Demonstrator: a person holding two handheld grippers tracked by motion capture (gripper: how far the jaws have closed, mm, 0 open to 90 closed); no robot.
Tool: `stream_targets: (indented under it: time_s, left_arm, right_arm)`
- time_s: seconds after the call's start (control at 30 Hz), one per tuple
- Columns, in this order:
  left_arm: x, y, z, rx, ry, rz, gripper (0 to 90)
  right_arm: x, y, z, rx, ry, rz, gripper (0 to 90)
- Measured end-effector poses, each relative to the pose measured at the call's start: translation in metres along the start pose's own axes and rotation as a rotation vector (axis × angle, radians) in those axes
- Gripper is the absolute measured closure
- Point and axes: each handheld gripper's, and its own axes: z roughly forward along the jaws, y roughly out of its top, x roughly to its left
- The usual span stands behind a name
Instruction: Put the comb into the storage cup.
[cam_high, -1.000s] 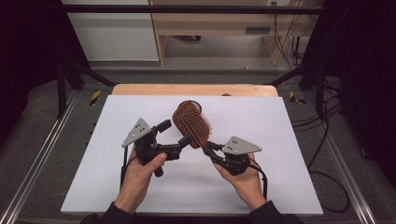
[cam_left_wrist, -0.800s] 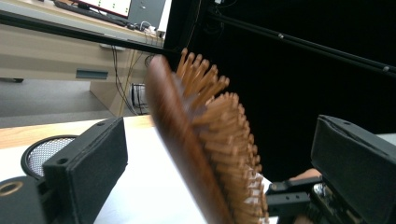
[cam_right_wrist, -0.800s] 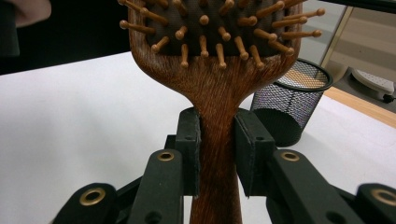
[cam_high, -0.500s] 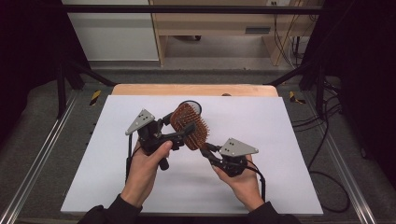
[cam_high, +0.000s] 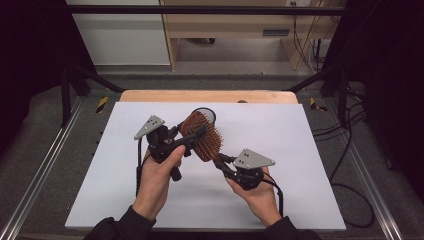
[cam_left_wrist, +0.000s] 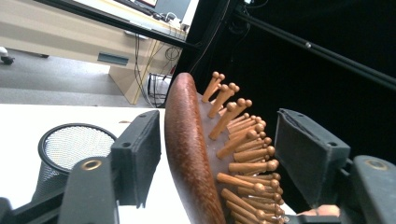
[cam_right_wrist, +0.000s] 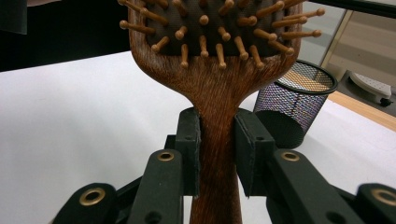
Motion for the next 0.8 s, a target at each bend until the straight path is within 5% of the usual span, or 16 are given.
stream_targets:
  time_s: [0.5,0.8]
  left_arm:
    - [0.0007,-0.0033,0.0022,0.004,0.029,-0.030,44.0]
    - [-0.0009,-0.0020,0.0043,0.020,0.006,-0.045,49.9]
  right_arm:
    - [0.0034,-0.0017,0.0039,0.009,-0.001,0.003,72.8]
    - [0.0026,-0.0036,0.0041,0.022,-0.006,0.009,72.7]
